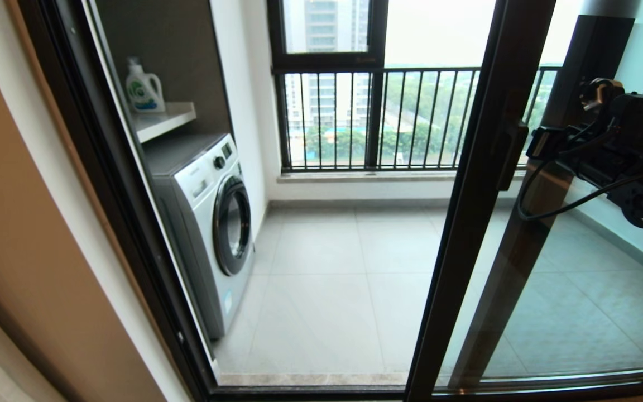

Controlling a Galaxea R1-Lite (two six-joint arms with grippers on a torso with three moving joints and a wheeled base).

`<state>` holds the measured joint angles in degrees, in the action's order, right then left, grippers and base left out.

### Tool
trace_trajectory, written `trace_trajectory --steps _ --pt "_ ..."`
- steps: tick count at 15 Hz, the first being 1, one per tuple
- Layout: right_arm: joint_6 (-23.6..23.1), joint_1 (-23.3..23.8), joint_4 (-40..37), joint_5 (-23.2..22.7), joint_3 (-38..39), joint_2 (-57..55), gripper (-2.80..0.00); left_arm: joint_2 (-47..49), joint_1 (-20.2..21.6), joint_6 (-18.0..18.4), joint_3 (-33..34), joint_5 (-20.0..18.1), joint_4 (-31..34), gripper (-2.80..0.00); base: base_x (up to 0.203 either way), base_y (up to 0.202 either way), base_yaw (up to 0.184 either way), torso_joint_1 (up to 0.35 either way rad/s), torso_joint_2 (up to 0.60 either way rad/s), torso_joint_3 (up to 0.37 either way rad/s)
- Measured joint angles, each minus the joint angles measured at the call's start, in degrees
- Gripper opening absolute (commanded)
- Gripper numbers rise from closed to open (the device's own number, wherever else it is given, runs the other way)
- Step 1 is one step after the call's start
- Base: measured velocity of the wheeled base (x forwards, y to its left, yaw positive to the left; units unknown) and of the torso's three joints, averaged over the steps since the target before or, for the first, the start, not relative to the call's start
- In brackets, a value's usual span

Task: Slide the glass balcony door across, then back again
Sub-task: Close the slid door

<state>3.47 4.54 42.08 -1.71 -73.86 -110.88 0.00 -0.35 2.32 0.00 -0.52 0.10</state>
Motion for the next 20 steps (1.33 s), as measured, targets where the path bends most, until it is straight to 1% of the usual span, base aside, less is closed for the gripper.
trace_trajectory --steps 5,7,13,17,20 --pt "-0.04 -3.84 -0.11 0.86 -0.48 -0.48 -2.8 0.0 0.0 0.02 0.0 -0.01 -0.01 -2.8 0.0 0.0 0.0 0.0 0.0 0.0" --pt "-0.06 -4.65 -0.14 1.76 -0.76 -0.77 -2.8 0.0 0.0 0.01 0.0 -0.02 -0.02 -2.8 0.0 0.0 0.0 0.0 0.0 0.0" --pt "-0.09 -6.9 -0.19 2.01 -1.0 -1.05 -2.8 0.0 0.0 -0.01 0.0 0.0 0.0 -2.8 0.0 0.0 0.0 0.0 0.0 0.0" --pt "-0.1 -8.89 -0.55 4.18 -2.29 -1.64 -2.8 0.0 0.0 0.0 0.0 0.0 -0.02 -2.8 0.0 0.0 0.0 0.0 0.0 0.0" --pt "-0.06 -9.66 -0.31 3.99 -2.6 -1.88 -2.8 0.0 0.0 0.0 0.0 0.0 -0.02 -2.8 0.0 0.0 0.0 0.0 0.0 0.0"
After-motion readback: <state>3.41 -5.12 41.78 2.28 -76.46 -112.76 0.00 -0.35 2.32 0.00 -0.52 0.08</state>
